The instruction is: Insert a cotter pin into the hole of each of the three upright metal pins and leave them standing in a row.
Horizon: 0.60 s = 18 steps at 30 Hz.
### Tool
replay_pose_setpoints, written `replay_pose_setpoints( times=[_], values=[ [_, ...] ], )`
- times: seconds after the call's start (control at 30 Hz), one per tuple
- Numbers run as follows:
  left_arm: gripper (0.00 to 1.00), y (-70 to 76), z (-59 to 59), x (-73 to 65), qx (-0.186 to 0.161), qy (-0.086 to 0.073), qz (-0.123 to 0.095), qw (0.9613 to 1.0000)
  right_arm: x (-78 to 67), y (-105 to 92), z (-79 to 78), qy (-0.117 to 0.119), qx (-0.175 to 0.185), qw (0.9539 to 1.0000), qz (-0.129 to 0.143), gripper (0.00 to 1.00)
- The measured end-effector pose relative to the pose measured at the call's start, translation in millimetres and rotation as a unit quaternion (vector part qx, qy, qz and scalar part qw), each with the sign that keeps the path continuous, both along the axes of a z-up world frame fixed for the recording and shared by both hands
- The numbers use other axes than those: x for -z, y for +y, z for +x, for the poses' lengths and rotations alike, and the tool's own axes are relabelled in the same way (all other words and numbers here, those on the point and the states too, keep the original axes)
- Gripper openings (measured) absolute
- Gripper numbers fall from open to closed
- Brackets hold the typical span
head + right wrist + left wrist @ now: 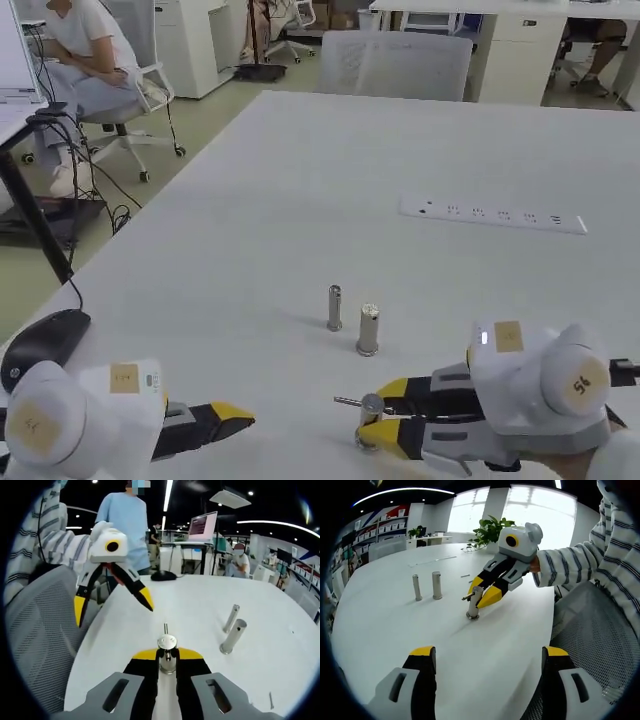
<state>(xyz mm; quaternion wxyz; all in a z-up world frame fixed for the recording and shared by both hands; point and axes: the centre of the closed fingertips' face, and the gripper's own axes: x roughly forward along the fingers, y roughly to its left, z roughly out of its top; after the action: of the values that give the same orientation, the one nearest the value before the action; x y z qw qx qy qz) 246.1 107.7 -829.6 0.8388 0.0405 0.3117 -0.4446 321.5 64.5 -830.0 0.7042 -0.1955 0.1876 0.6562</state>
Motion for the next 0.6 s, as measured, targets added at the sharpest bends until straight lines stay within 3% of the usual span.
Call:
replay_pose_setpoints(
  times=[0.6],
  values=[
    [0.88, -0.1, 3.1, 1.9, -0.002, 0.003, -0.001, 1.0000, 2.5, 6.9, 12.0, 0.010, 0.003, 0.9999, 0.012, 0.11]
  ],
)
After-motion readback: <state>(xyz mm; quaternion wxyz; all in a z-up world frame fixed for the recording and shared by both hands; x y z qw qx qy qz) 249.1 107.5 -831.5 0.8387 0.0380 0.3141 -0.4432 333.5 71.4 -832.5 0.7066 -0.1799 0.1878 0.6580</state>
